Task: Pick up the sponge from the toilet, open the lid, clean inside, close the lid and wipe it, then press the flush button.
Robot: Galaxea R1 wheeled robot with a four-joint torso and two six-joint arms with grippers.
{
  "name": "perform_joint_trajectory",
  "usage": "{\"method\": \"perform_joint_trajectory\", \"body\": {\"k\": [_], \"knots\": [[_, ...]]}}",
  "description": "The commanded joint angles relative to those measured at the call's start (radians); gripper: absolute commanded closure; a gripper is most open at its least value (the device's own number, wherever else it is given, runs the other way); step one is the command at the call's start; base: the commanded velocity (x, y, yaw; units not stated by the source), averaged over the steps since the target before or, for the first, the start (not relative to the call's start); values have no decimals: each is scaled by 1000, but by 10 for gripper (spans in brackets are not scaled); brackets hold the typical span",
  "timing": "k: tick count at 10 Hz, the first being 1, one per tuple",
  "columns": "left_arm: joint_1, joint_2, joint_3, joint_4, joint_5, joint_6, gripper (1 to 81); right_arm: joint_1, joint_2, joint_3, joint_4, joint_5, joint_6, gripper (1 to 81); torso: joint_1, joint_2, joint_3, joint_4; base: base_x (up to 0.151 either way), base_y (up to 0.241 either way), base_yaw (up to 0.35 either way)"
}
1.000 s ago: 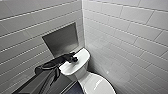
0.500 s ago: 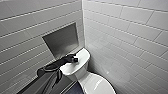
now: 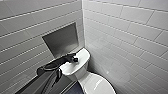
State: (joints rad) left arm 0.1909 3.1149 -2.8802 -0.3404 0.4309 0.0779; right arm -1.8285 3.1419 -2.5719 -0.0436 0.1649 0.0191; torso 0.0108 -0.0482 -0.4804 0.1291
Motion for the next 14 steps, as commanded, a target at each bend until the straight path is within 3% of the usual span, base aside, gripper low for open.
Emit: {"method": "perform_joint_trajectory", "body": {"k": [1, 4, 6, 8, 9, 11, 14], "knots": [[-273, -33, 9, -117, 204, -1, 811, -62, 23, 26, -13, -93, -2, 811, 0, 0, 0, 0, 0, 0, 0], [-327, -73, 18, -211, 238, -1, 811, -67, 22, 26, -10, -70, -2, 811, 0, 0, 0, 0, 0, 0, 0], [-330, -126, 60, -273, 377, 28, 811, -58, 16, 21, -2, -70, -1, 811, 0, 0, 0, 0, 0, 0, 0], [-285, -226, 185, -380, 482, 147, 811, -27, -3, 20, -2, -70, -1, 811, 0, 0, 0, 0, 0, 0, 0], [-264, -292, 267, -439, 485, 190, 811, -18, -9, 20, -2, -70, 1, 811, 0, 0, 0, 0, 0, 0, 0], [-244, -448, 529, -465, 468, 192, 811, -3, -23, 15, -5, -70, 2, 811, 0, 0, 0, 0, 0, 0, 0], [-158, -701, 954, -447, 299, 181, 811, 57, -41, 12, -1, -70, 8, 811, 0, 0, 0, 0, 0, 0, 0]]}}
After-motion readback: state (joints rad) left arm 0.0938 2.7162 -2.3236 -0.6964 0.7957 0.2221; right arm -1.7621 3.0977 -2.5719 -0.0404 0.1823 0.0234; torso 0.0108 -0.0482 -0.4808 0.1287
